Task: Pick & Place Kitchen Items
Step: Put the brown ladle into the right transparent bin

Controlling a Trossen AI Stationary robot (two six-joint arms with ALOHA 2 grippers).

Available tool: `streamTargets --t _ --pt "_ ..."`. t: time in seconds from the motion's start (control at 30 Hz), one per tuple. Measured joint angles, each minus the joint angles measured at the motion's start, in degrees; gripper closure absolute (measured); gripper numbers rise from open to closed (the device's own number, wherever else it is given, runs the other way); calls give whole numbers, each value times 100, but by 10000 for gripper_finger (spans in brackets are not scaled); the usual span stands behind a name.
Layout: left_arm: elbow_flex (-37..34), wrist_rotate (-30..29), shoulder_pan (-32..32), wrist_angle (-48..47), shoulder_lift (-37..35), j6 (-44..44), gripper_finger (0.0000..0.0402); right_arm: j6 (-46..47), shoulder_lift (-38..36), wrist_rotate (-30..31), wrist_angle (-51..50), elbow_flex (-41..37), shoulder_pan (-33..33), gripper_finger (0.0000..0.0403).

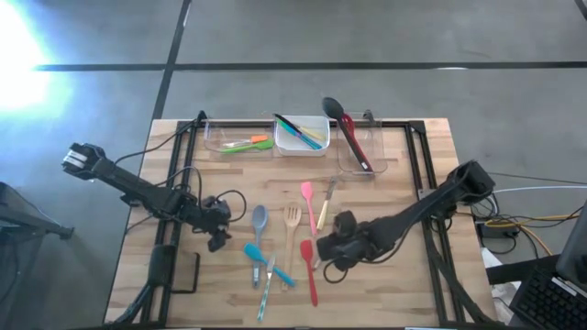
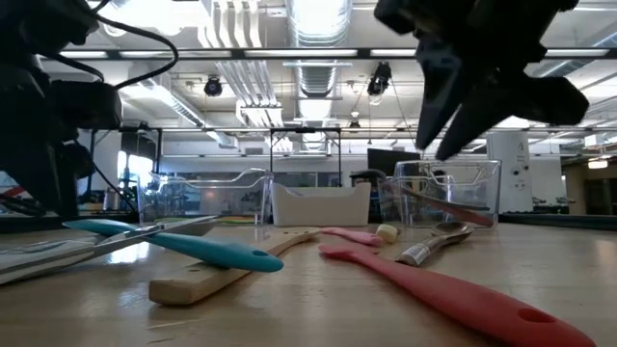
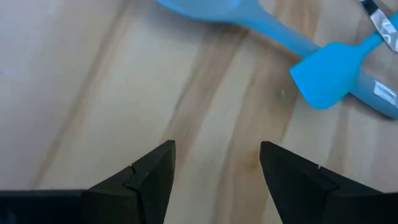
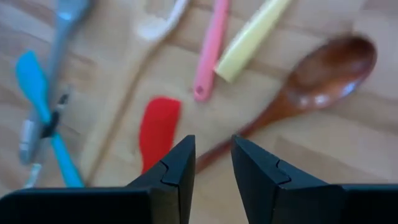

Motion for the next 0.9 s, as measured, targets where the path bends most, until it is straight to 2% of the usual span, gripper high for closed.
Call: streamTargets --t 0.2,0.37,0.57,0.9 --pt "70 -498 2 4 0 374 165 486 385 -710 -12 4 -63 284" --pt "106 -674 13 202 0 590 165 971 569 -1024 -12 7 -61 264" --pt "96 -766 15 672 0 948 165 1319 740 -1047 63 20 -143 244" --pt "71 -812 26 738 0 1135 165 1292 832 -835 158 17 -481 223"
